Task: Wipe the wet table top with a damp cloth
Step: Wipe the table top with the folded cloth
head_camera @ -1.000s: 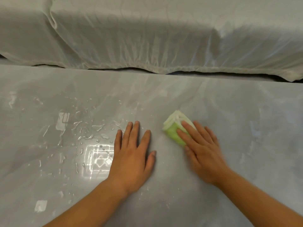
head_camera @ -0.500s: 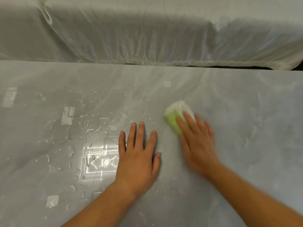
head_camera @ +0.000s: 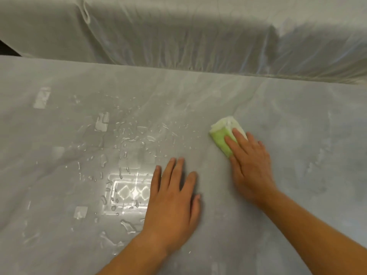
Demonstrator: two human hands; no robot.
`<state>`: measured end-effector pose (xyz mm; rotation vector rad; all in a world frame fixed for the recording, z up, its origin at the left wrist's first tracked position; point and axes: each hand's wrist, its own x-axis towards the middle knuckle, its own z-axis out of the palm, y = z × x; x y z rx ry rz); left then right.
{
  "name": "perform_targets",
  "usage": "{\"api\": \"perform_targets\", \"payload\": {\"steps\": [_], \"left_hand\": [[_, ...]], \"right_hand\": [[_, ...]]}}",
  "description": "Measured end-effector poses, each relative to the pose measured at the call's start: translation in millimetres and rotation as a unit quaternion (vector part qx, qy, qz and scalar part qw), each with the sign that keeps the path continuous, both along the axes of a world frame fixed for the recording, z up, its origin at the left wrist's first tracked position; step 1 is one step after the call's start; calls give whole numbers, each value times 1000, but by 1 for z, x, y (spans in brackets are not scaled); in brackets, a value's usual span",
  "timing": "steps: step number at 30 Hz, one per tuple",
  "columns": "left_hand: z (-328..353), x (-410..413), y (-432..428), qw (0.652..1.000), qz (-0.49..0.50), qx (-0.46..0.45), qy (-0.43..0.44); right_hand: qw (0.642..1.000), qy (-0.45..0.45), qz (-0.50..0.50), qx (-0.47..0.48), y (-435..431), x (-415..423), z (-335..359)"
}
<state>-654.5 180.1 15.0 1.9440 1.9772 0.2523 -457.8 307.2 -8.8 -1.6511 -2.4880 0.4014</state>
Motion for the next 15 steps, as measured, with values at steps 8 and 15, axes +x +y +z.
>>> {"api": "perform_targets", "payload": {"steps": [8,15], "left_hand": [[5,21,-72,998,33,-48,30],[-5,25,-88,995,29,-58,69]], "right_hand": [[995,-12,103,4,-134,26,5],[999,-21,-36,18,-106,29,-3]]}}
